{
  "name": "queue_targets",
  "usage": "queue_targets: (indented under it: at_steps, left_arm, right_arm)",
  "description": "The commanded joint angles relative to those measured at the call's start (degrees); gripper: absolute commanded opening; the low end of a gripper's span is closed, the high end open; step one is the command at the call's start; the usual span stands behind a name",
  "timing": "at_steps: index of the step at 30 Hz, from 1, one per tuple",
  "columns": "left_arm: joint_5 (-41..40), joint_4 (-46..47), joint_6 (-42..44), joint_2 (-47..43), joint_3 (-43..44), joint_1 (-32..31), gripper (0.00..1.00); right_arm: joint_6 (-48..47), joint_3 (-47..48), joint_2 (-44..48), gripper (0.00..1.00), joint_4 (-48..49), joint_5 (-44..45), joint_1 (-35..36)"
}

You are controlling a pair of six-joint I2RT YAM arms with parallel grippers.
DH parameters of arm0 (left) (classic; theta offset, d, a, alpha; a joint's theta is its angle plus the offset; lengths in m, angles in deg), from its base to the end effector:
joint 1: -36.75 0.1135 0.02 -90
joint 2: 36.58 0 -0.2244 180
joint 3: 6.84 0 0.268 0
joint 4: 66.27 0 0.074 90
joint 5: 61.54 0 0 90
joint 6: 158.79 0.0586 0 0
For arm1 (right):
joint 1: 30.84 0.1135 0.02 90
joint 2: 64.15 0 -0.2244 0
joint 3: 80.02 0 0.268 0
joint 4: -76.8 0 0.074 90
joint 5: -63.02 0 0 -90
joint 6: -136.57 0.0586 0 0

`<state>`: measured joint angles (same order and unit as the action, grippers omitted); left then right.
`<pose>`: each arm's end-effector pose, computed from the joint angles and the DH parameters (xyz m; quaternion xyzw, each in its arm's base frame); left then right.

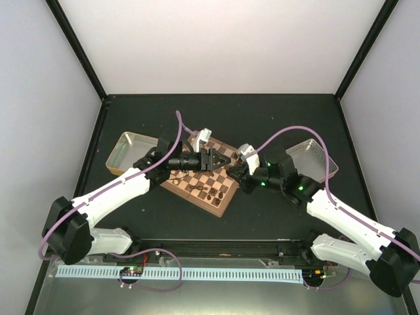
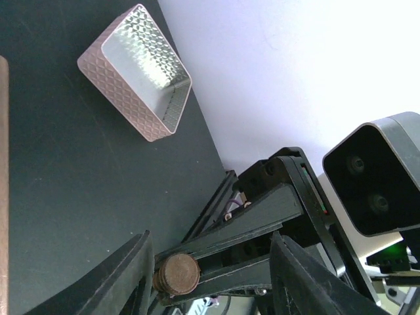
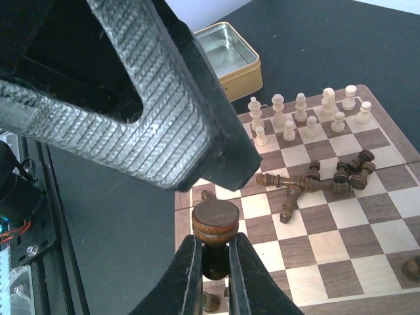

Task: Set up the chess pieces on the board
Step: Place the chess piece on the chessboard.

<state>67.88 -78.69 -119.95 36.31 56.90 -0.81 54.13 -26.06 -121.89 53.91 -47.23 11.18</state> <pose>0.2385 -0.2303 0.2415 0.0961 0.7955 -0.5695 0.1835 0.1966 0.2044 0.2277 -0.3363 0.7729 0.3525 0.4064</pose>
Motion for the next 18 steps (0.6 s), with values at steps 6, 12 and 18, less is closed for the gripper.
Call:
queue_targets:
  at_steps: [6,12,18]
  left_arm:
    - [4.27,1.76,-0.88,0.11,-0.71,0.01,0.46]
    - [4.61,0.36,0.37,2.65,-0.25,-0.54,0.37]
    - [4.93,-0.39,1.37,3.0,0.17,-1.03,0.17]
  right_arm:
    - [-0.61,1.51,0.15,0.04,4.1,-1.32,0.21]
    - [-0.61,1.74,0.2,0.04,4.35,-0.87,0.23]
    - [0.01,1.77,0.51,0.04,4.43,0.48,0.22]
